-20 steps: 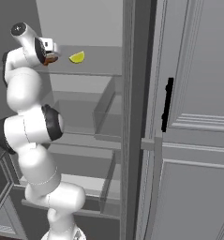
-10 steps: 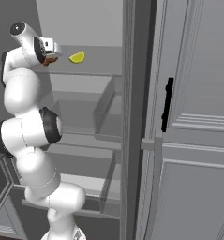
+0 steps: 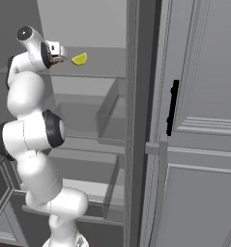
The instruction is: Place one lemon wedge and one chicken drumstick in each tupperware on the nearby counter, to pack two identical lunches.
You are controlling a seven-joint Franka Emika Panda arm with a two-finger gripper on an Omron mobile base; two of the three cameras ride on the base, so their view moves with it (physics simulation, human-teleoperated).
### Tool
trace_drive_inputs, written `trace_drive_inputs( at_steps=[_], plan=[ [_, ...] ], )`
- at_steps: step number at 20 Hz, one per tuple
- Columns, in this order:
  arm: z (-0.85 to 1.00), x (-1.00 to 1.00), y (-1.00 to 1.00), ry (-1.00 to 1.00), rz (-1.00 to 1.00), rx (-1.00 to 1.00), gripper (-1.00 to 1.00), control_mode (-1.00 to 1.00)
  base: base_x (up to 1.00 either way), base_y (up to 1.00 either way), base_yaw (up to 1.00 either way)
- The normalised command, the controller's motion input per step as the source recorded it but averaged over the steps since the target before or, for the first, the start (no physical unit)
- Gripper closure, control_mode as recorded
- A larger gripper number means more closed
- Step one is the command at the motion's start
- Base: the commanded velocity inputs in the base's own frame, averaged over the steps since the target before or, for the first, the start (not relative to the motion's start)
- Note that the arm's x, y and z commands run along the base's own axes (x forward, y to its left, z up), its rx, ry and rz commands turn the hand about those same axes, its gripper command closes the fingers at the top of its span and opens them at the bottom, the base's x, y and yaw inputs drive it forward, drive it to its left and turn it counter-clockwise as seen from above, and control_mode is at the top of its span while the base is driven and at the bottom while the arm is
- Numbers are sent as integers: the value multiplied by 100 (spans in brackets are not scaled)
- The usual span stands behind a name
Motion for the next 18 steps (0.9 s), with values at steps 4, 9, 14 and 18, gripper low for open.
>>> trace_drive_inputs(
  at_steps=[4,9,14,18],
  plan=[
    [5,4,19,0,0,0,-100,-100,0,0,0],
    [-16,0,10,0,0,0,-100,-100,0,0,0],
    [-11,0,2,0,0,0,-100,-100,0,0,0],
    [-11,0,0,0,0,0,100,-100,0,0,0]
  ],
)
